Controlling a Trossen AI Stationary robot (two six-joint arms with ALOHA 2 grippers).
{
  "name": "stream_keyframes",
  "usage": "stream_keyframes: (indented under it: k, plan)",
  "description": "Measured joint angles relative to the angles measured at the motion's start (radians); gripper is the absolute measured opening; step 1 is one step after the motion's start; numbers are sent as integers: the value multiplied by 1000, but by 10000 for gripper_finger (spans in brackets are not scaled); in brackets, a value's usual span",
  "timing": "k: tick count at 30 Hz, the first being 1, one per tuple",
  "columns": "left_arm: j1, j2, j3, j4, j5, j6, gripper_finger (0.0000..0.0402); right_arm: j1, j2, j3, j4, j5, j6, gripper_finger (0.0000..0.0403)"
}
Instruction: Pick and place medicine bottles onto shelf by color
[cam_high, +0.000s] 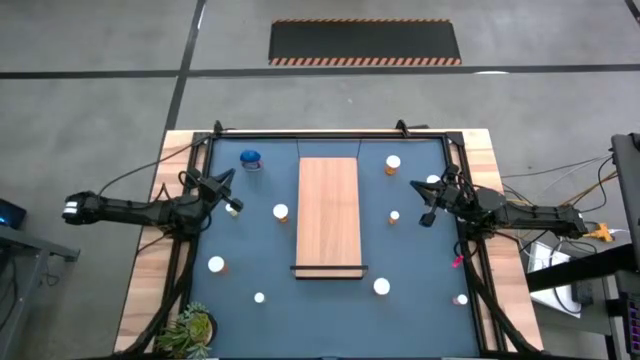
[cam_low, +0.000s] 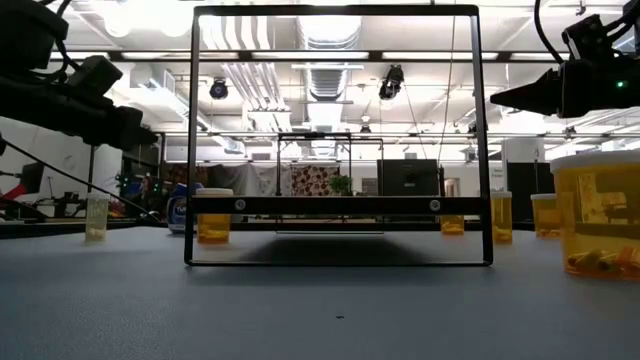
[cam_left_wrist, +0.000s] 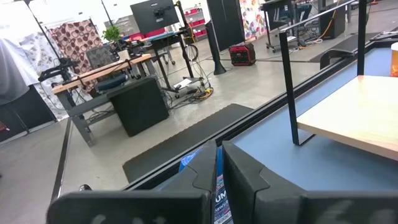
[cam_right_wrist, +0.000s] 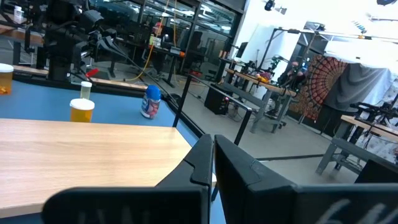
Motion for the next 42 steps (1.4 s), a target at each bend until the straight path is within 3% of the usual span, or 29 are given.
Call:
stream_keyframes:
  k: [20, 22, 26, 28, 42]
  plan:
    - [0, 0, 0, 1, 2, -7, 8, 0, 0, 0, 1, -2, 35, 9]
    - [-1, 0, 0, 1, 68, -148, 8, 2, 0, 0, 0, -19, 220, 9]
    - [-2, 0, 0, 44, 326, -636, 8, 2, 0, 0, 8, 42, 621, 9]
    - [-1, 3, 0, 83, 359, -767, 8, 2, 1, 0, -1, 65, 720, 9]
    - [-1, 28, 0, 163, 333, -813, 8, 2, 0, 0, 4, 90, 551, 9]
